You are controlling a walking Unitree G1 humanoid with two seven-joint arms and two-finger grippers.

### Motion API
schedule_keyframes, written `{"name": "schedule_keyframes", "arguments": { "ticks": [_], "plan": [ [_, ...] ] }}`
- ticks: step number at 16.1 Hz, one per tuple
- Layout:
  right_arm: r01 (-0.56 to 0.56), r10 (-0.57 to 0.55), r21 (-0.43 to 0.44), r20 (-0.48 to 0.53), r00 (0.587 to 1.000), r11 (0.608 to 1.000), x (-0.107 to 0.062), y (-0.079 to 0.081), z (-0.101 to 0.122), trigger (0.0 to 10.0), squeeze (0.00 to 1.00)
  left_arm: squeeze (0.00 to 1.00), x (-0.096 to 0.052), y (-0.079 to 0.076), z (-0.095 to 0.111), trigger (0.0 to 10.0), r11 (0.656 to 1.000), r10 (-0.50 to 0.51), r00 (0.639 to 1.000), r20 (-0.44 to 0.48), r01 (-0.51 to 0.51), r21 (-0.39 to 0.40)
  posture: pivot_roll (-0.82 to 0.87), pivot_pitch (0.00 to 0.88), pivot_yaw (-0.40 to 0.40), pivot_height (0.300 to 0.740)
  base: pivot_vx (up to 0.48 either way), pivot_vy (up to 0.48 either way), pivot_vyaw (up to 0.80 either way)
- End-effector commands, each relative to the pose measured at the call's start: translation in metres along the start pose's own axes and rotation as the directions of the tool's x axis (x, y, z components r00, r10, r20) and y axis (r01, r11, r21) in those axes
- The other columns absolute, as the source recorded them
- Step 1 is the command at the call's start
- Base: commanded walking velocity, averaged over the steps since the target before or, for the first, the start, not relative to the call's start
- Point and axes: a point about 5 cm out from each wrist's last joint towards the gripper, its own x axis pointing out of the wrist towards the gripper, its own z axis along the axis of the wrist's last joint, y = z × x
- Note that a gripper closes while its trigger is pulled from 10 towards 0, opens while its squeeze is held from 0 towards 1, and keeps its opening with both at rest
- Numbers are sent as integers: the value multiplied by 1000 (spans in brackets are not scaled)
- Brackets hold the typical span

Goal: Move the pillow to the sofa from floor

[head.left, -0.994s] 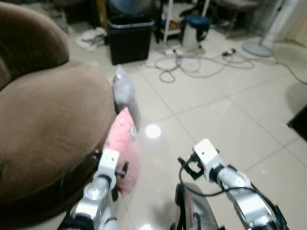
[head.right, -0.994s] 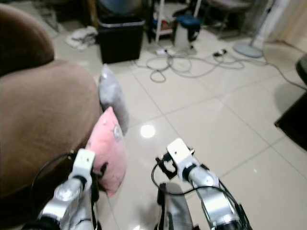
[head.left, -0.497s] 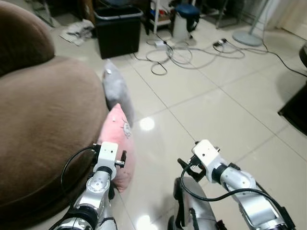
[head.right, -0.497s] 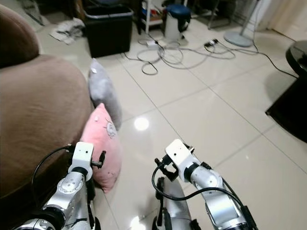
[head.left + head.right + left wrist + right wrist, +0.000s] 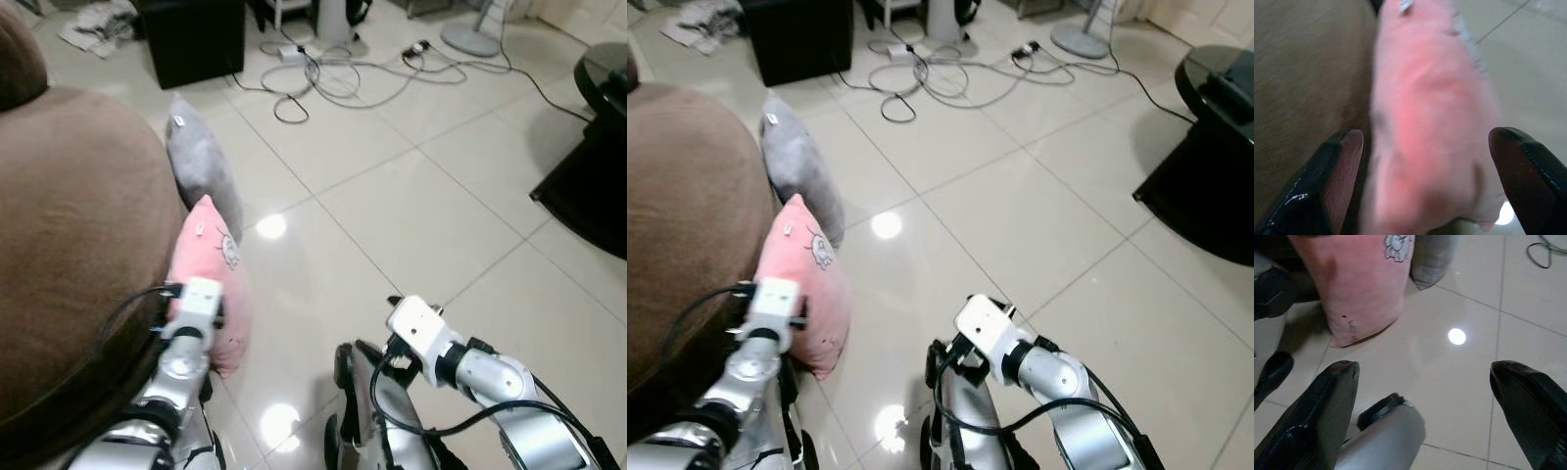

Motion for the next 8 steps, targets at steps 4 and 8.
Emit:
{"name": "schedule_keyframes", "arguments": {
  "ticks": [4,8],
  "plan": [
    [-52,52,-29,19,998,998,0,0,13,10000,0,1000,4,12,-1,10000,998,58,997,-43,-57,26,-265,229,-151,554,0,0,0],
    [-78,78,-15,26,997,997,-3,3,15,10000,0,1000,2,5,-9,10000,999,-27,994,-106,24,-29,-267,235,-148,554,0,0,0]
  ]
}}
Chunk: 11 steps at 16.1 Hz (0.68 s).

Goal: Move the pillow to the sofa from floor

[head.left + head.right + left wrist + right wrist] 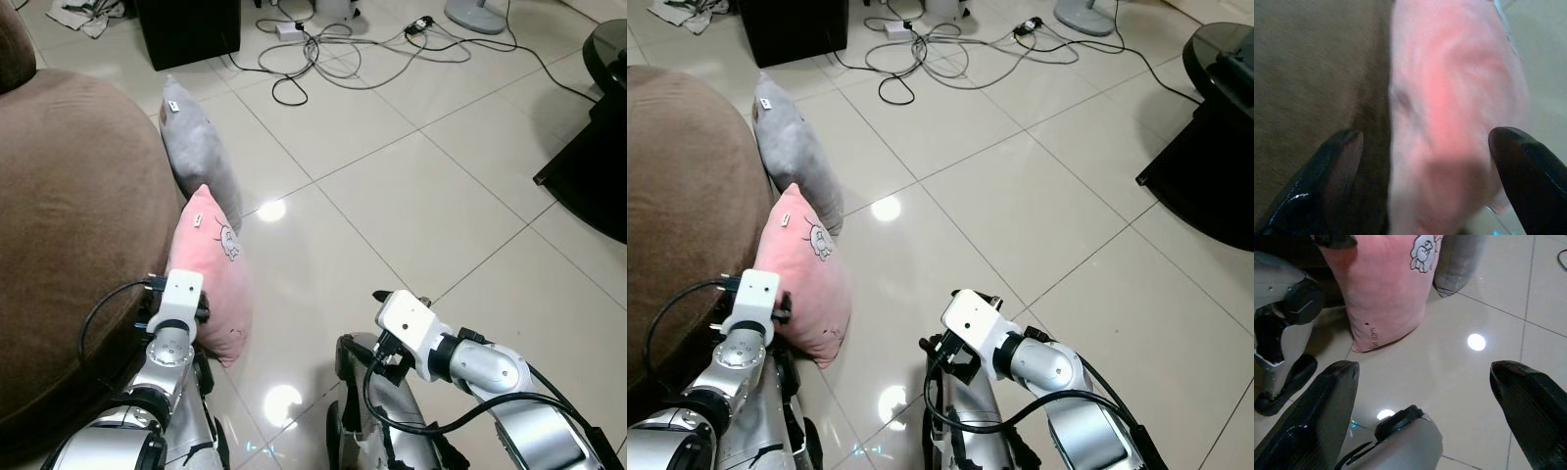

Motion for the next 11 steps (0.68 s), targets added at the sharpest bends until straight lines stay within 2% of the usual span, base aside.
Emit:
{"name": "schedule_keyframes", "arguments": {
  "ticks": [1,4,5,6,7,11],
  "plan": [
    [-15,15,14,-16,1000,1000,-5,3,-3,10000,0,1000,-6,-9,-15,10000,998,-55,997,-62,54,-12,-269,234,-146,554,0,0,0],
    [-23,23,14,-16,1000,1000,-7,6,-1,10000,0,1000,-9,-12,-23,10000,997,-80,992,-95,79,-21,-277,229,-150,554,0,0,0],
    [-27,27,14,-16,1000,1000,-7,6,-1,10000,0,769,-10,-15,-25,10000,995,-99,990,-100,96,-29,-280,227,-152,554,0,0,0],
    [-30,30,14,-16,999,999,-8,7,-1,10000,0,647,-11,-17,-26,10000,993,-114,988,-102,111,-28,-280,224,-155,554,0,0,0],
    [-31,31,13,-18,999,999,-10,7,-1,10000,0,0,-12,-19,-27,10000,992,-127,986,-103,127,-14,-286,221,-157,554,0,0,0],
    [-33,34,14,-22,999,999,-13,7,0,10000,0,0,-13,-20,-28,10000,993,-115,989,-99,117,19,-290,218,-165,554,0,0,0]
  ]
}}
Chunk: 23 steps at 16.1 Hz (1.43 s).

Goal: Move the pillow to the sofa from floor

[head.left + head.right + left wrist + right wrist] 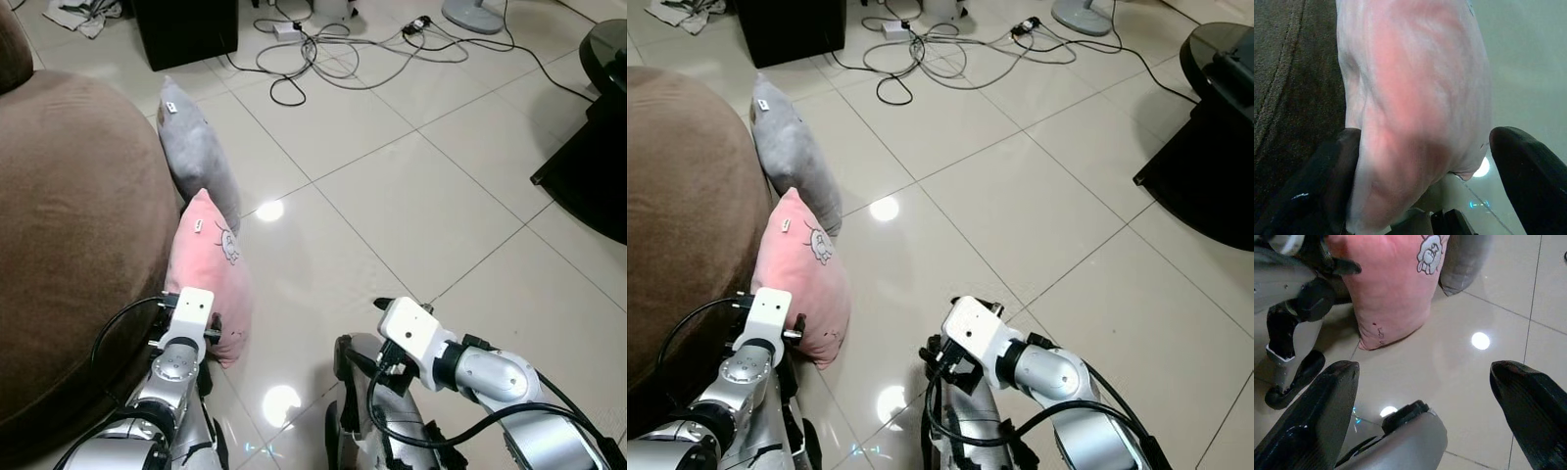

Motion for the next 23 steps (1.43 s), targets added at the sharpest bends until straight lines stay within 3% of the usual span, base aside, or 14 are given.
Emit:
{"name": "schedule_keyframes", "arguments": {
  "ticks": [1,18,23],
  "plan": [
    [-10,10,17,-13,1000,1000,-4,2,-3,10000,0,0,-3,-6,-8,0,1000,-15,1000,-26,15,9,-288,216,-168,554,0,0,0],
    [-2,2,9,-21,1000,1000,-2,0,-4,10000,0,0,-3,-5,-12,0,998,-21,998,-52,25,64,-283,190,-161,554,0,0,0],
    [29,-28,10,-27,999,1000,7,-5,-13,10000,0,0,-5,-19,-11,0,995,-74,996,-43,77,64,-237,132,-109,554,0,0,0]
  ]
}}
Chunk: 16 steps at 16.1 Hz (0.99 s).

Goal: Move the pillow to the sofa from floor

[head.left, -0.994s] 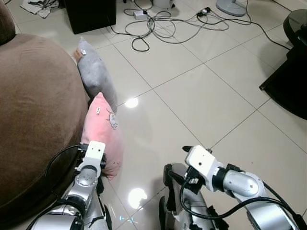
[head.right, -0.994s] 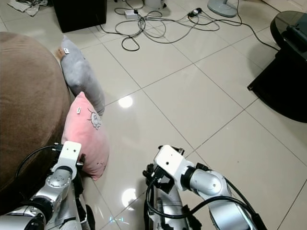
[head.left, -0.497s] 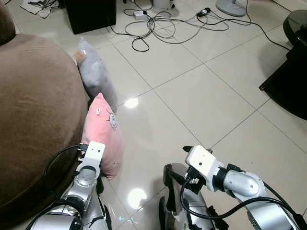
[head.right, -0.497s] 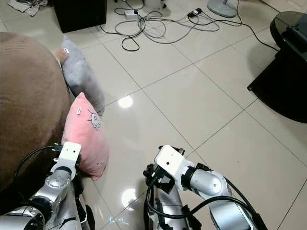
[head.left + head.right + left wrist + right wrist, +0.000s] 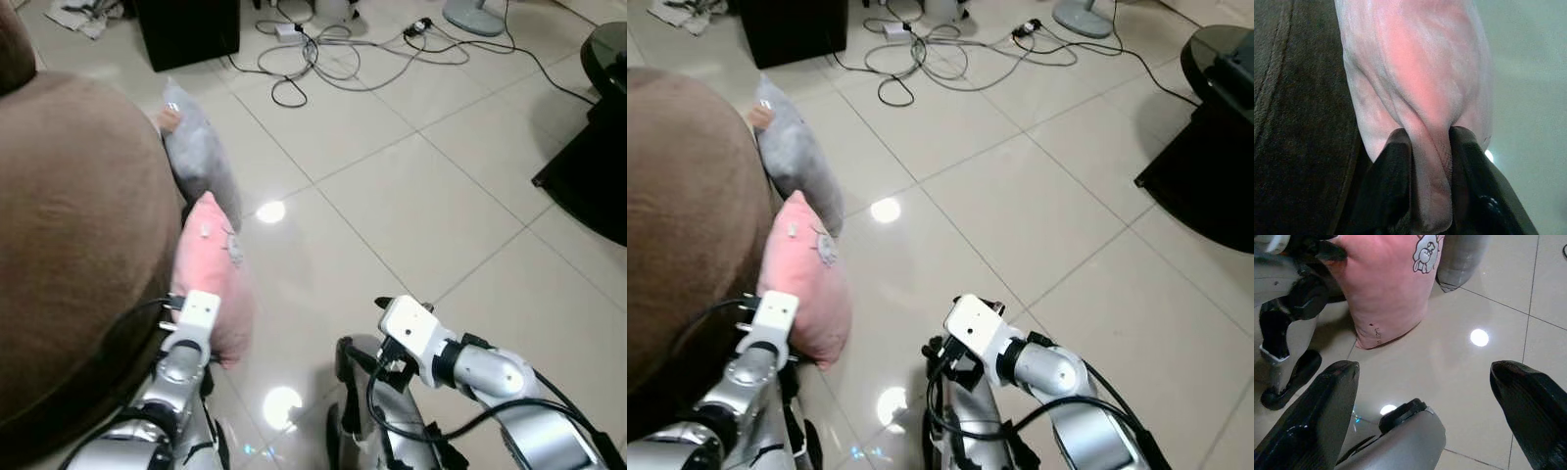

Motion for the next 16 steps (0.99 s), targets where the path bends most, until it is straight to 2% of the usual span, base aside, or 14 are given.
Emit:
{"name": "schedule_keyframes", "arguments": {
  "ticks": [1,6,8,9,10,11,12,13,14,15,16],
  "plan": [
    [15,-15,-11,-9,1000,1000,1,-1,-3,10000,0,0,-4,-10,-8,0,999,-46,999,-21,46,19,-237,128,-105,554,0,0,0],
    [82,-82,5,2,997,997,15,-10,-9,10000,0,0,-2,-31,7,0,992,-121,993,15,120,31,-208,33,-30,554,0,0,0],
    [120,-120,7,7,993,993,21,-16,-15,10000,0,0,-1,-43,22,0,987,-159,986,57,158,20,-179,0,-10,554,0,0,0],
    [141,-141,11,10,990,990,23,-19,-15,10000,0,0,-1,-47,28,0,986,-169,982,79,169,5,-152,0,1,554,0,0,0],
    [219,-220,52,20,975,974,26,-32,-18,10000,0,0,0,-57,51,0,973,-205,963,174,220,-75,-108,0,14,554,0,0,0],
    [237,-238,66,20,971,969,27,-36,-18,10000,0,0,-1,-59,56,0,967,-213,957,197,236,-98,-100,0,14,554,0,0,0],
    [297,-300,121,14,954,947,28,-45,-20,10000,0,0,-2,-66,71,0,949,-247,930,271,288,-126,-76,0,15,554,0,0,0],
    [400,-414,221,21,910,889,28,-65,-19,10000,0,0,-6,-72,94,0,928,-262,886,383,340,-150,-19,0,17,554,0,0,0],
    [467,-503,312,40,863,827,25,-76,-14,10000,0,0,-10,-72,111,0,915,-264,835,482,375,-148,4,0,22,554,0,0,0],
    [485,-536,358,54,842,798,23,-81,-10,10000,0,0,-12,-70,118,0,914,-264,810,524,384,-132,12,0,25,554,0,0,0],
    [508,-584,422,63,810,751,18,-86,-5,10000,0,0,-17,-58,131,0,920,-225,772,595,369,-130,23,0,29,554,0,0,0]
  ]
}}
